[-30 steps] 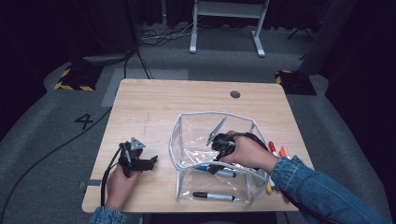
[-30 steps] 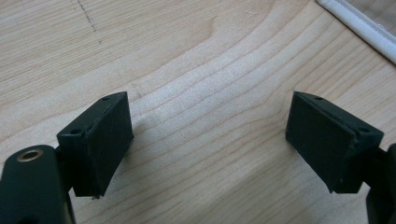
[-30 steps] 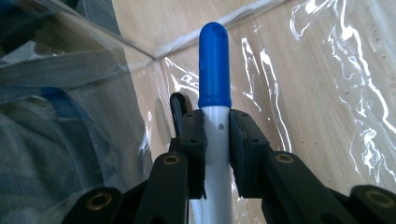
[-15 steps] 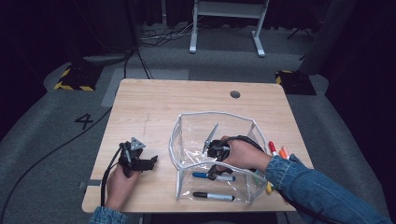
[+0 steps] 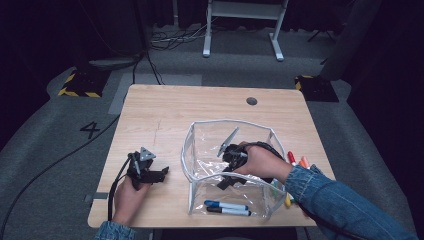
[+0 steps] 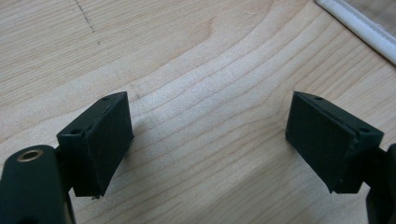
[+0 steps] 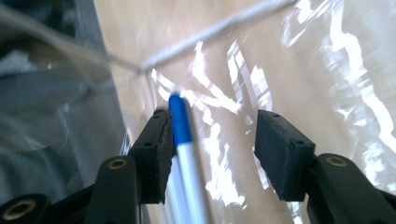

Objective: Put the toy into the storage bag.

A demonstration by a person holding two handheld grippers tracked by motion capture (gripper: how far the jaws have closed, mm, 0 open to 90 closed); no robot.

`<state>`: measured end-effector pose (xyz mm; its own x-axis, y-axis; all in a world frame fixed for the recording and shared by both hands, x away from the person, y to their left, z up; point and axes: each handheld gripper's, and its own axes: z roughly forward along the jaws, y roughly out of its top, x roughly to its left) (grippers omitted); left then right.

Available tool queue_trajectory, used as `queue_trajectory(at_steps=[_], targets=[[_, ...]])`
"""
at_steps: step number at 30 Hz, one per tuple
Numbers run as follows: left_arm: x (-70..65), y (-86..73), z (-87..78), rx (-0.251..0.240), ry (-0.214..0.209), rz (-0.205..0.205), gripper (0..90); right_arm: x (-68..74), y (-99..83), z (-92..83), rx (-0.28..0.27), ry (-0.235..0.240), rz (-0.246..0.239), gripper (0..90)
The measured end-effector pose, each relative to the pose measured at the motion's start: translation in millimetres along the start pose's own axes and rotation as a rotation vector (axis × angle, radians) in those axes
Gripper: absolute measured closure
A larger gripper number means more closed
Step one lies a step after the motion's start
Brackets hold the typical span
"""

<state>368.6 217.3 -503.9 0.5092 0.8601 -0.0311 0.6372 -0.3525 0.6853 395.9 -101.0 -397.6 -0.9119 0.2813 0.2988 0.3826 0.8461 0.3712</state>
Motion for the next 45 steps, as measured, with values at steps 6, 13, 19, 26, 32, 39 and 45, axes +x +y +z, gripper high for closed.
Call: queue_trajectory(at_steps=[6,13,19,26,32,39,45], targets=[[0.0,0.0,0.0,0.0,0.001,-0.001,15.0,3.1,4.0,-27.0,-0.111,-0.083,-0.005,47.5],[-0.1,-0.1,-0.1,0.0,0.0,0.0,15.0,12.7,0.8,-56.8,-0.194,-0.133,0.004,47.1],[-0.1,0.0,-0.1,0.001,0.0,0.001,15.0,20.1,-13.0,-88.6,-0.265,-0.169,0.013,46.7],[-0.1,0.0,-0.1,0.001,0.0,0.001,15.0,28.0,-37.1,-118.4,-0.318,-0.218,0.027,45.5],[-0.1,0.0,-0.1,0.001,0.0,0.001,15.0,28.5,-61.5,-141.4,-0.368,-0.262,0.05,44.5],[-0.1,0.0,-0.1,0.0,0.0,0.001,15.0,24.7,-93.7,-163.6,-0.415,-0.306,0.113,42.3],[-0.1,0.0,-0.1,0.0,0.0,0.0,15.0,15.2,-121.9,-176.1,-0.437,-0.34,0.182,42.2]])
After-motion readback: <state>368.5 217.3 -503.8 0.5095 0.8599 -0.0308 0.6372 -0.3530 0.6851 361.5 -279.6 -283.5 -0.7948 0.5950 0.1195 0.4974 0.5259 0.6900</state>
